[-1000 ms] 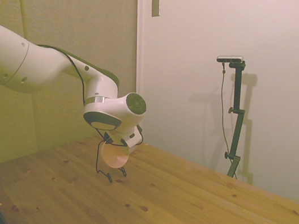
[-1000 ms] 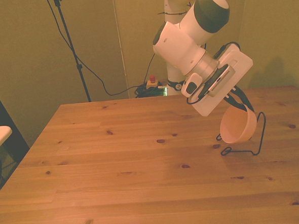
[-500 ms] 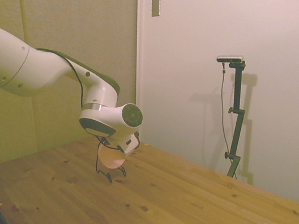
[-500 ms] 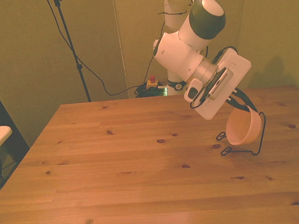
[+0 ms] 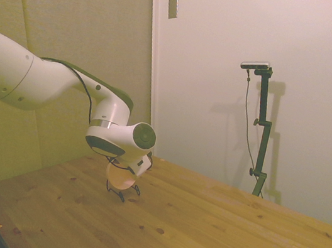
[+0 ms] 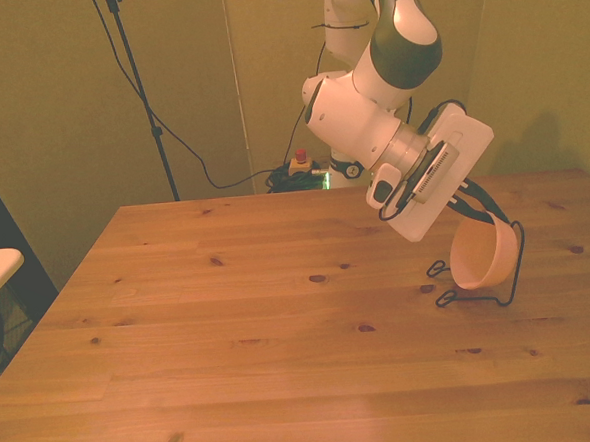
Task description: Load the bowl
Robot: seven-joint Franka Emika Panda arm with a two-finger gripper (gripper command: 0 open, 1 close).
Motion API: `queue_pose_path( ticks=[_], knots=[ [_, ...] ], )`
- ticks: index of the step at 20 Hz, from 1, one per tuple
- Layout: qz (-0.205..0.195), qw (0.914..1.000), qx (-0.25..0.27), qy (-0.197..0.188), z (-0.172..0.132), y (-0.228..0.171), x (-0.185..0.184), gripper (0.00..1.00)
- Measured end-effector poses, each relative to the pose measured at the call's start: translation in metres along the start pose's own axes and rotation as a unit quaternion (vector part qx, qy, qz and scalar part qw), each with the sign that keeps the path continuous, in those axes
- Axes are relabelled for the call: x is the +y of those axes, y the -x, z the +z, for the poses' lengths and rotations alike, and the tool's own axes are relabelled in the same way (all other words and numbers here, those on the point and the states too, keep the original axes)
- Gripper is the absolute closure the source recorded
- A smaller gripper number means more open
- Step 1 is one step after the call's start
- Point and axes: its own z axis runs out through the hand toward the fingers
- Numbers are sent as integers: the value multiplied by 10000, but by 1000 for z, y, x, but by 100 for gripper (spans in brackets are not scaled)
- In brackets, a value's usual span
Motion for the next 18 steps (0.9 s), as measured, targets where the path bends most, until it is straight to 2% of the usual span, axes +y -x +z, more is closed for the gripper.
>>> queue_pose_path(
  ticks=[11, 12, 18],
  knots=[
    [62, 9999, -1, -91, 8, -5, 15, 100],
    [69, 9999, 2, -99, 8, -5, 16, 0],
    [59, 9999, 6, -118, 8, -6, 16, 0]
  ],
)
